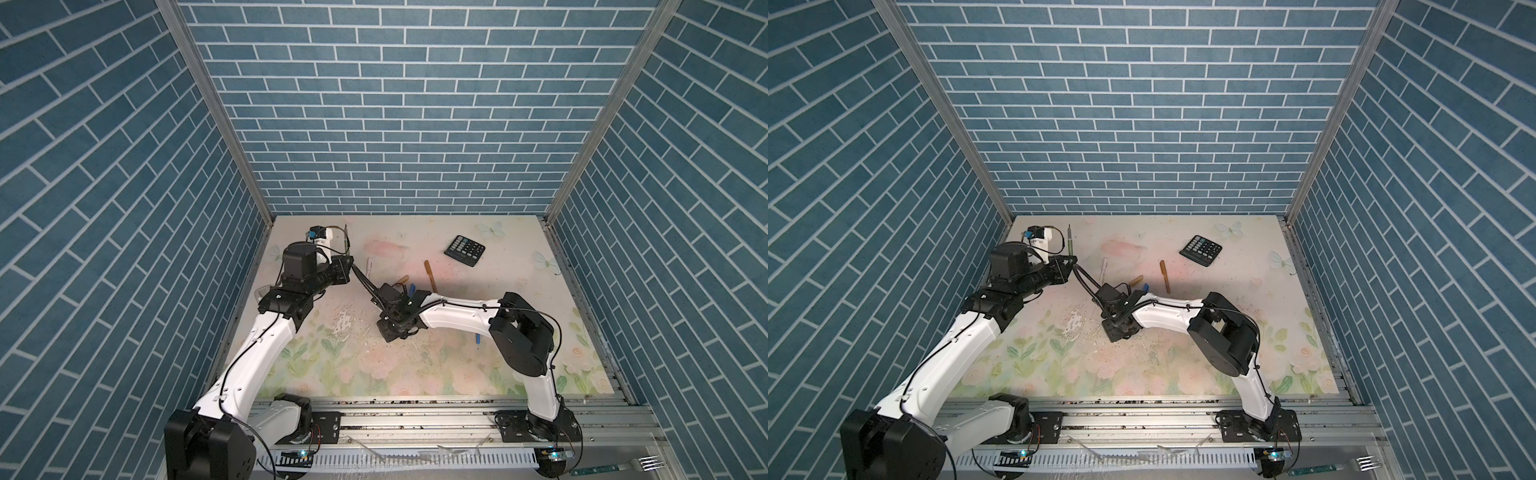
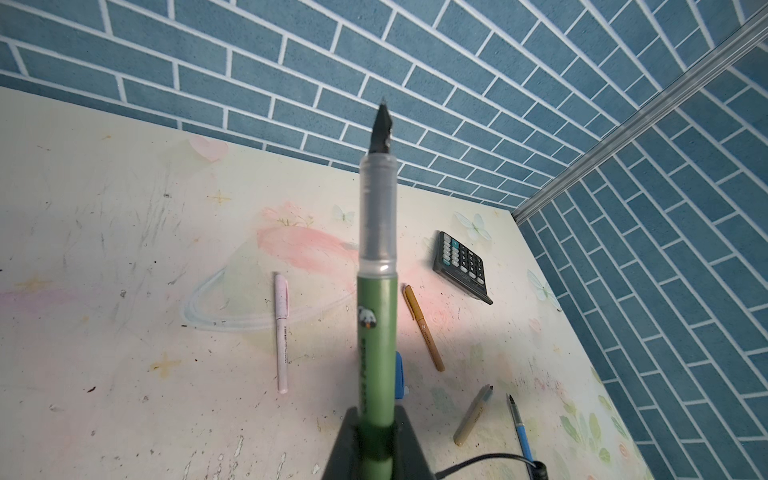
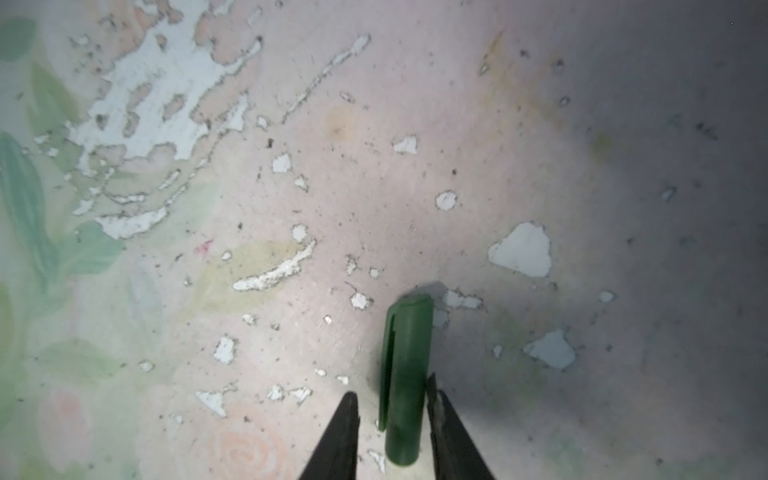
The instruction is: Insert the pens into the pen caps
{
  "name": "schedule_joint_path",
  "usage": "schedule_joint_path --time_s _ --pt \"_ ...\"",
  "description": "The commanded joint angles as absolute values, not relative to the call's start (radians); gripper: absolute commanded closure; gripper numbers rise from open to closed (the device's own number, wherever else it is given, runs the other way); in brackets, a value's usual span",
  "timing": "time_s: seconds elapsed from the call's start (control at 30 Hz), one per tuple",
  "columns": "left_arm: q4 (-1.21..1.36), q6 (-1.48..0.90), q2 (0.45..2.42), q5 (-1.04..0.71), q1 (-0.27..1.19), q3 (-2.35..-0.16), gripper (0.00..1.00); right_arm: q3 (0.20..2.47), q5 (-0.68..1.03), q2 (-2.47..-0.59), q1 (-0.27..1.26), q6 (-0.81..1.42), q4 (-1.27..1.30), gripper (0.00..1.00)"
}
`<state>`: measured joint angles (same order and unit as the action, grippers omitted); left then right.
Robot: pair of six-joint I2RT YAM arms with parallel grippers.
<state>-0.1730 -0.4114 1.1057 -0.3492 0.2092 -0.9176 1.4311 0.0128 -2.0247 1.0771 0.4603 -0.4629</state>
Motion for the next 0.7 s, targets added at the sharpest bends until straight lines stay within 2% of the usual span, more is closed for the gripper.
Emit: schedule_joint_path --time_s 0.0,0.33,0.67 --pt "-0.163 -0.4 1.105 -0.36 0.216 -0.92 1.0 1.428 0.026 -1.998 1.072 0.486 -0.445 0.69" --pt "-0.165 -0.397 1.106 -0.358 0.221 -0.922 1.0 1.438 0.0 -2.035 1.072 0.484 -0.464 0.75" --pt "-0.164 -0.398 1.111 -0.362 0.219 -0.923 1.0 1.438 -0.023 -2.061 1.072 0.477 -0.485 0.76"
